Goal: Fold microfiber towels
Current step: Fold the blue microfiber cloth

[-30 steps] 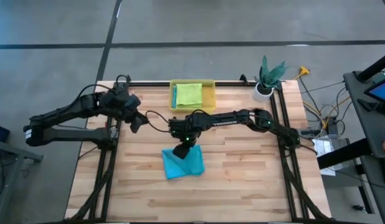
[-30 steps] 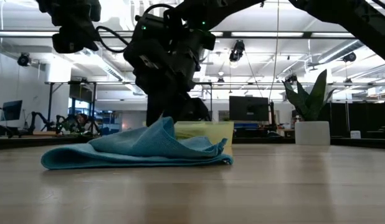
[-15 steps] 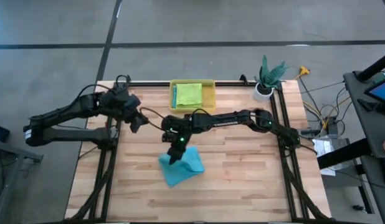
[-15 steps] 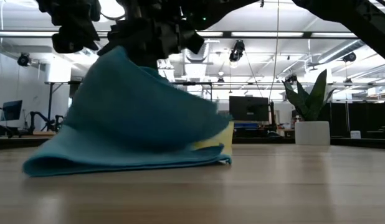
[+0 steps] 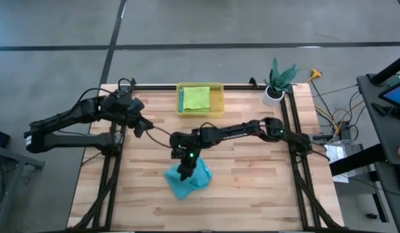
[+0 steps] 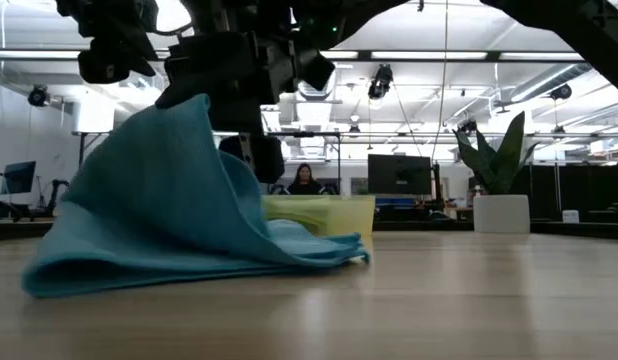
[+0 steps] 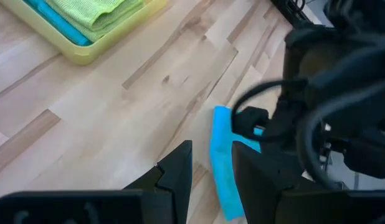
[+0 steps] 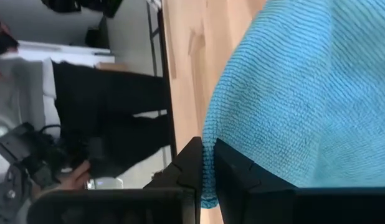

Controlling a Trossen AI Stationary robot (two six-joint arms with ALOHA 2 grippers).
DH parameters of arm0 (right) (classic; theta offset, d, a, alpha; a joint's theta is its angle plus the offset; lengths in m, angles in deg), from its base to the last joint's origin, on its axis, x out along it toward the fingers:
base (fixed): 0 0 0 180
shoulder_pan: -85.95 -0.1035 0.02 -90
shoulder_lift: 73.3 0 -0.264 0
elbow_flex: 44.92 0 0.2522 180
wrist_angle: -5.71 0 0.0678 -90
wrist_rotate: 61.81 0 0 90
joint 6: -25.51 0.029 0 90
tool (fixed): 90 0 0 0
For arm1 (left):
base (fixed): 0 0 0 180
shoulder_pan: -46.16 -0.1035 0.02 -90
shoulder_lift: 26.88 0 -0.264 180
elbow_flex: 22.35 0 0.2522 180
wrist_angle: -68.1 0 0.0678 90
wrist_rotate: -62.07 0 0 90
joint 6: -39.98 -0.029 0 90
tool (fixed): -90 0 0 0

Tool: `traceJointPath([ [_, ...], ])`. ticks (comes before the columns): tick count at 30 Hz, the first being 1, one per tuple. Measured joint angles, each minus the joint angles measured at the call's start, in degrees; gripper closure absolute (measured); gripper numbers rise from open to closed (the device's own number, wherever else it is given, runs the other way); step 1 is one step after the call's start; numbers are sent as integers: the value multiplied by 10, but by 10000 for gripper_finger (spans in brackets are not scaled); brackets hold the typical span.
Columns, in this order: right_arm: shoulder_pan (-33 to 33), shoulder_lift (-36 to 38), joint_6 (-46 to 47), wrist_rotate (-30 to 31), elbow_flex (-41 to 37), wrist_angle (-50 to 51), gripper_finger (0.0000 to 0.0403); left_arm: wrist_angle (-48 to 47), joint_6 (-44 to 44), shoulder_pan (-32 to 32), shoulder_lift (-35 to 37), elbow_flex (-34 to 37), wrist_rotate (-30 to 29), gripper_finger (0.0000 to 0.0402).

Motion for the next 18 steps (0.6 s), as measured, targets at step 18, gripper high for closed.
traceJointPath([
  [18,-26,0,13,61,14,13,222,-1,-2,0,-15,0,27,304],
])
